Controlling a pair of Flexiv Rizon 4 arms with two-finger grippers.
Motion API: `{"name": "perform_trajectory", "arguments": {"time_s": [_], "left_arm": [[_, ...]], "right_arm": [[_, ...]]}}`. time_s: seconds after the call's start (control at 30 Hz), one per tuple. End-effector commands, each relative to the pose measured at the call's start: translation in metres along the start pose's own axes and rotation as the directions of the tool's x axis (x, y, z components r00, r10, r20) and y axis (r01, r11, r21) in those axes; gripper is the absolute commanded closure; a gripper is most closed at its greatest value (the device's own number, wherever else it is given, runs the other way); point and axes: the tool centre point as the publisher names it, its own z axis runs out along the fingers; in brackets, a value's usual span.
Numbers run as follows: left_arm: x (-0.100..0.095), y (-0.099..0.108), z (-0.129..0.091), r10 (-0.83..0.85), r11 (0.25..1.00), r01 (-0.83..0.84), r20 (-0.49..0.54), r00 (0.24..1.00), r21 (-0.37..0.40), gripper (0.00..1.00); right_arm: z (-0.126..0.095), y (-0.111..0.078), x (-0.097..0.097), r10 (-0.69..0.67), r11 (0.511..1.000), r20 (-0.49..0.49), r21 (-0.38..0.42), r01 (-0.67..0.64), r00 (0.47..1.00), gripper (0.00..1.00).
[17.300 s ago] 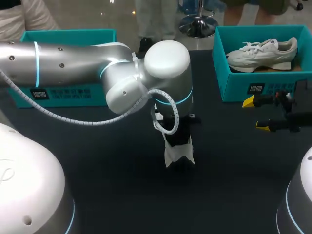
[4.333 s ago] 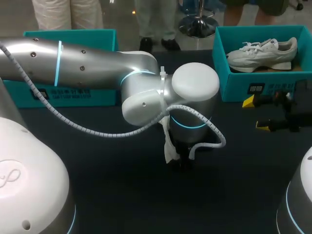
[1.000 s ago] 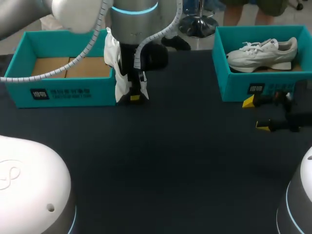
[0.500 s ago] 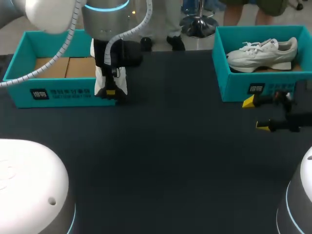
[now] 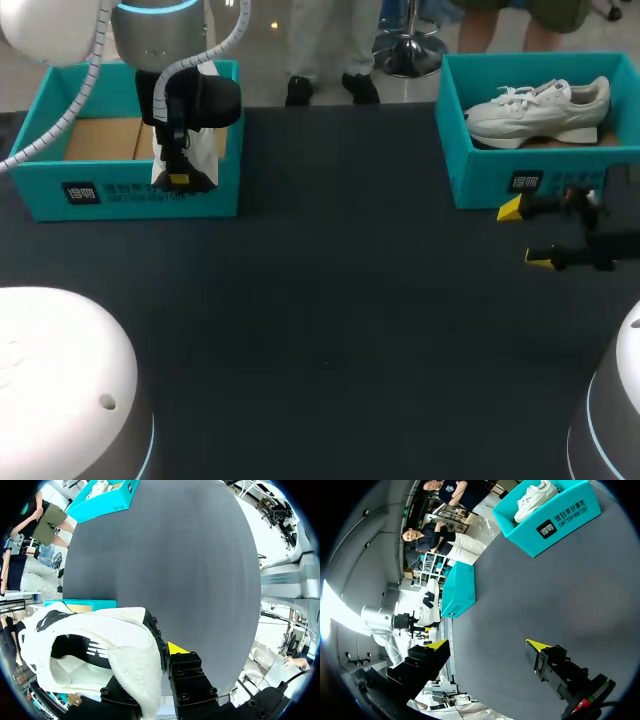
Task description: Take the shoe out of the shoebox, open the shoe tongue, remove and reinsert the insole, then place the shoe into the shoebox
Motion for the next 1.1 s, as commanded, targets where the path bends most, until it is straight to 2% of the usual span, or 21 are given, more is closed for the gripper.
{"name": "perform_trajectory", "arguments": {"time_s": [0.03, 0.57, 1.1], "left_arm": [[-0.011, 0.020, -0.001, 0.028, 0.999, -0.028, -0.019, 0.999, 0.032, 1.00], [-0.060, 0.097, 0.008, -0.001, 1.000, 0.001, -0.046, 0.999, 0.020, 1.00], [-0.080, 0.158, 0.015, -0.014, 1.000, 0.014, -0.044, 0.999, -0.007, 1.00]], "right_arm": [[0.000, -0.001, 0.000, 0.001, 1.000, 0.004, -0.001, -0.001, 1.000, 0.00], [0.000, -0.001, 0.000, 0.001, 1.000, 0.004, -0.001, -0.001, 1.000, 0.00], [0.000, -0.001, 0.000, 0.001, 1.000, 0.004, -0.001, -0.001, 1.000, 0.00]]}}
